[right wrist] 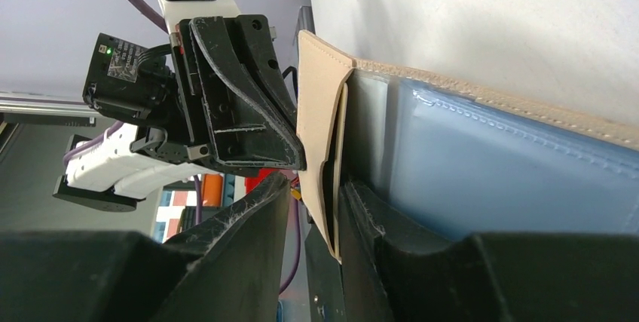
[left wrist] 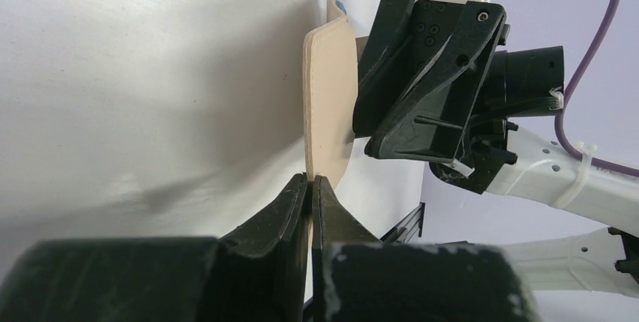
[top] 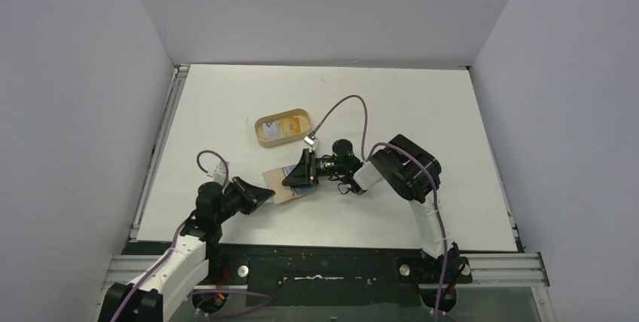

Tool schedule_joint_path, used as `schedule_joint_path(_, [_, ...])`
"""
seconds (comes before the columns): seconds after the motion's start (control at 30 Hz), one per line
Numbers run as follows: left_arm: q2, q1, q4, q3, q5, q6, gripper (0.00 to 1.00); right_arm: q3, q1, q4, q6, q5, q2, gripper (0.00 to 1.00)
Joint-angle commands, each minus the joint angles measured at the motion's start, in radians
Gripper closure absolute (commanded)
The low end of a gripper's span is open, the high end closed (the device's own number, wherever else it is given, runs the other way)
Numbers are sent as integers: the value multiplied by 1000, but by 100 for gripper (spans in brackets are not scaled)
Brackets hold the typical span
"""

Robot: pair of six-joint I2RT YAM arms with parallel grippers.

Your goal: Take the credit cards out of the card holder

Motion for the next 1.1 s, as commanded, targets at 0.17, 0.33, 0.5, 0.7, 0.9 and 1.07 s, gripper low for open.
schedule_joint_path(0.17, [-18,14,20,-29,13,30,100,36,-8,99,3,-25,-3,68])
schedule_joint_path(0.33, [-20,17,17,-29,16,33,100,51,-17,91,4,-19,-10,68])
schedule_joint_path(0.5, [-20,19,13,-29,20,36,100,54,-25,93,7,-12,-8,73])
schedule_joint_path(0.7, [-22,22,10,-29,24,37,100,53,-31,102,11,-8,-10,74])
schedule_joint_path(0.9, [-20,25,7,-29,29,41,100,54,-43,109,14,-8,-8,75])
schedule_joint_path(1.07, [-19,26,8,-28,31,42,100,50,-52,143,37,-9,1,78])
